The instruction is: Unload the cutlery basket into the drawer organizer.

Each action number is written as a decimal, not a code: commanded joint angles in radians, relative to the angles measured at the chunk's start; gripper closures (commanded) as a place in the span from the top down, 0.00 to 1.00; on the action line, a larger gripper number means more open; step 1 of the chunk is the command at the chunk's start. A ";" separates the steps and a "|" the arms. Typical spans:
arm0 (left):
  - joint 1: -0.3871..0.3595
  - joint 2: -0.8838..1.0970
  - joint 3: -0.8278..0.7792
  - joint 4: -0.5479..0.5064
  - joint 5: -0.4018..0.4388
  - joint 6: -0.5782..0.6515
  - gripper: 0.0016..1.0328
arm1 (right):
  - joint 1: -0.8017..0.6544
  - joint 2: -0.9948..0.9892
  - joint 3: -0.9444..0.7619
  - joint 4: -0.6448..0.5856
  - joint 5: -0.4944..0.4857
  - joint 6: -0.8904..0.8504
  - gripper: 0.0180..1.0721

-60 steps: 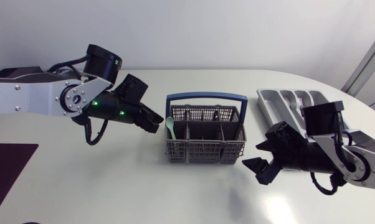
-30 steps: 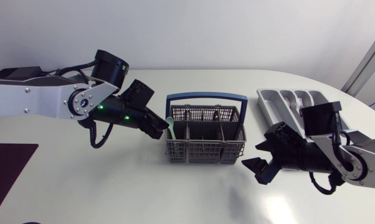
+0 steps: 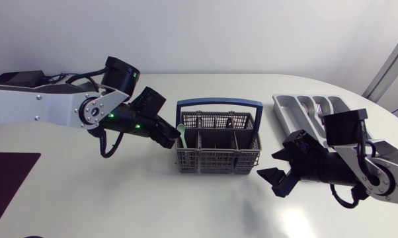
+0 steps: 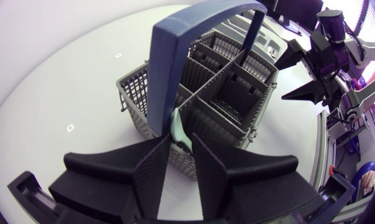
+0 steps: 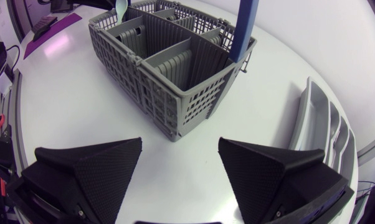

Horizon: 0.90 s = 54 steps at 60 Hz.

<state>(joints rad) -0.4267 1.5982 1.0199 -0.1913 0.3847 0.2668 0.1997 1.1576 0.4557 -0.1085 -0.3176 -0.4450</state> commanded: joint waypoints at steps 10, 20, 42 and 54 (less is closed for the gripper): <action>-0.004 0.017 0.009 0.006 -0.007 0.020 0.28 | -0.002 -0.026 -0.028 -0.017 -0.009 0.005 0.84; -0.012 0.003 0.009 0.010 -0.020 0.018 0.28 | 0.010 -0.068 -0.017 -0.046 -0.009 0.009 0.84; -0.029 0.037 0.040 0.036 -0.029 0.011 0.28 | 0.303 -0.039 0.204 -0.157 0.143 0.149 0.84; -0.038 0.059 0.045 0.050 -0.029 0.009 0.28 | 0.348 0.030 0.216 -0.109 0.166 0.158 0.84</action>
<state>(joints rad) -0.4549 1.6291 1.0389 -0.1551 0.3584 0.2665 0.5388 1.1603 0.6636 -0.2344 -0.1593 -0.3161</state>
